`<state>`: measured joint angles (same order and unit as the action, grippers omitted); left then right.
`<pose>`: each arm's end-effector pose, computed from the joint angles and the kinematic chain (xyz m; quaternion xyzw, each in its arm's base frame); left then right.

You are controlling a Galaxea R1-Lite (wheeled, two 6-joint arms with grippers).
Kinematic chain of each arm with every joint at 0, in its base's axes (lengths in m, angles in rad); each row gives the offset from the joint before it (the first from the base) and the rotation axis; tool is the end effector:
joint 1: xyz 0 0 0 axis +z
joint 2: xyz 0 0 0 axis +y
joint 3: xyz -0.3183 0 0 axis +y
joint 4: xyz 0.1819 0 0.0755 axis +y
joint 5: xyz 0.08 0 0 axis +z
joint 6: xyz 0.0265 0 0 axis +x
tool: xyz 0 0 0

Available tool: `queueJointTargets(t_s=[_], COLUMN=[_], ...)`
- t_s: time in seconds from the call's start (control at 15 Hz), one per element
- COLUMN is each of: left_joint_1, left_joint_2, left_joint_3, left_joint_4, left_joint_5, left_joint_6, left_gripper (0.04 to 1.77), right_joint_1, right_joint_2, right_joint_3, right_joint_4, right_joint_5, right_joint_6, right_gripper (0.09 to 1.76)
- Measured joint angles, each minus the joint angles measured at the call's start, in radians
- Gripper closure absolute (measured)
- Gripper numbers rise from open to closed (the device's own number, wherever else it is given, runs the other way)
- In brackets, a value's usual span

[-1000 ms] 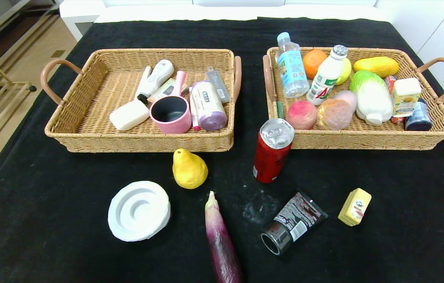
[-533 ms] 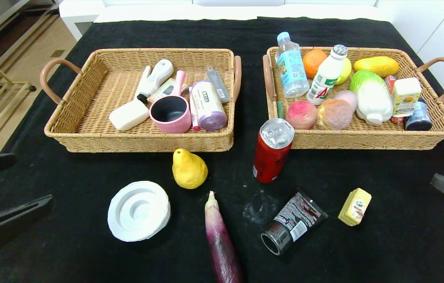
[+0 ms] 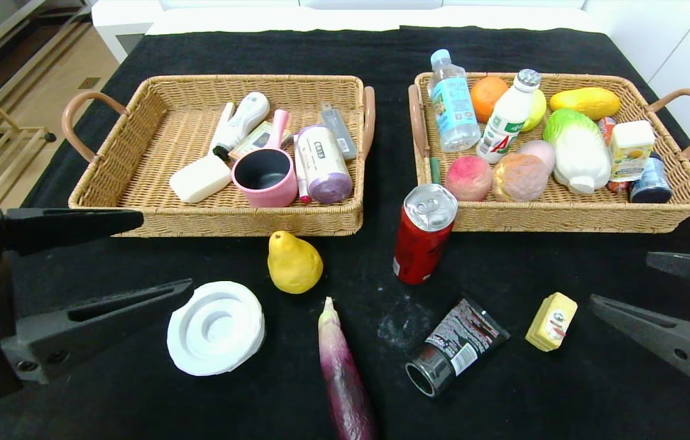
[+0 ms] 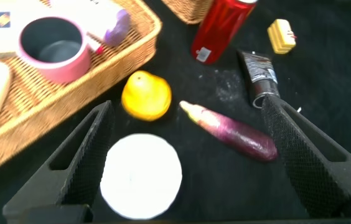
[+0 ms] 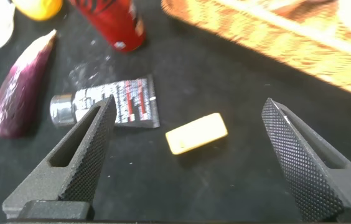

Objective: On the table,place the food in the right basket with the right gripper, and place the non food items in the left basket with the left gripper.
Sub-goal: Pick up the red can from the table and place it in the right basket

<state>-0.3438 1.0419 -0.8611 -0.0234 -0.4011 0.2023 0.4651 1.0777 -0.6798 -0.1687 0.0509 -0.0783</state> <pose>0.1236 -0.0552 0.3000 0.0915 0.0416 -0.3689 0.9240 0.1334 0.0685 0.2553 -0.0611 0.1019 0.2577 0.9589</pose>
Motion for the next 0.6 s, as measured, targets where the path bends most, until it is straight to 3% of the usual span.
queueJointTargets(t_s=[0.33, 0.6], left_joint_1=[-0.072, -0.090], left_joint_2=[0.086, 0.109], left_joint_3=[-0.064, -0.069], left_joint_4=[0.001, 0.001], left_joint_5=[0.015, 0.026], left_joint_6=[0.042, 0.043], left_gripper=[0.09, 0.09], right_joint_1=[0.079, 0.121], right_joint_2=[0.082, 0.137], right_joint_3=[-0.035, -0.057], right_joint_4=[-0.048, -0.056], right_joint_5=[0.000, -0.001], right_joint_6=[0.000, 0.003], right_gripper=[0.14, 0.14])
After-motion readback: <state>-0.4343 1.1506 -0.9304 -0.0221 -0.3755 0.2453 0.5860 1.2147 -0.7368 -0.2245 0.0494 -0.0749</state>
